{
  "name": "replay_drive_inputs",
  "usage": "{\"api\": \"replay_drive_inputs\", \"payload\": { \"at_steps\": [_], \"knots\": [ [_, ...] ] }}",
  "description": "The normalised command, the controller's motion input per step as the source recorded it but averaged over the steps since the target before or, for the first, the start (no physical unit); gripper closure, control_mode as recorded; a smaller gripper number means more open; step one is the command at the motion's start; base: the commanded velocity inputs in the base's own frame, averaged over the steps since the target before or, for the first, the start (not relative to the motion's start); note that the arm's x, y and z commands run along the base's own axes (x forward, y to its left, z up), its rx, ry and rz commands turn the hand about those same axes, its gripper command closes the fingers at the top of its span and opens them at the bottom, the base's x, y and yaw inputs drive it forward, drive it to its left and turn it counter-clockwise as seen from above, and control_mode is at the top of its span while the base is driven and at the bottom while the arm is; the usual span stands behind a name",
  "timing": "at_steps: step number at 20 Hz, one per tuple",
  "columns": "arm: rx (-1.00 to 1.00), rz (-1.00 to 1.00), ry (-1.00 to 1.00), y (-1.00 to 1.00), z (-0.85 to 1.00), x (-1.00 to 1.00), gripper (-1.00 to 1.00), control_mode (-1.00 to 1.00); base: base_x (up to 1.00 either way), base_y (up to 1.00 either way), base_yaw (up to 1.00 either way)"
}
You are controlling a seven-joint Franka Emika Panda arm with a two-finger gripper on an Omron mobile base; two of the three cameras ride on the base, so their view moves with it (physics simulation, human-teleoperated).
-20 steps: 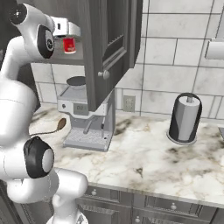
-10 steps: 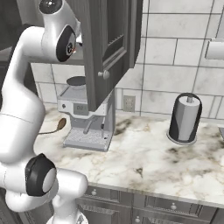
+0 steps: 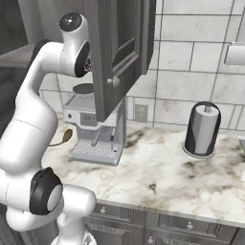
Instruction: Restock the canned food cabinet by taking the new fresh canned food from the counter and placing it in the cabinet. Then, take the old canned food from the cabinet and place it on the counter.
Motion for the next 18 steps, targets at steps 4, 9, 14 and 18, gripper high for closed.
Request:
{"api": "replay_drive_inputs", "payload": {
  "at_steps": [4, 9, 14, 18],
  "knots": [
    [0.01, 0.0, 0.0, -0.21, 0.0, 0.43, -1.0, -1.0, 0.0, 0.0, 0.0],
    [0.02, 0.0, 0.02, -0.17, 0.0, 0.31, -1.0, -1.0, 0.0, 0.0, 0.0],
    [0.0, 0.0, 0.04, 0.0, 0.01, 0.38, -1.0, -1.0, 0.0, 0.0, 0.0],
    [0.0, 0.0, 0.0, 0.0, 0.11, 0.36, -1.0, -1.0, 0.0, 0.0, 0.0]
  ]
}}
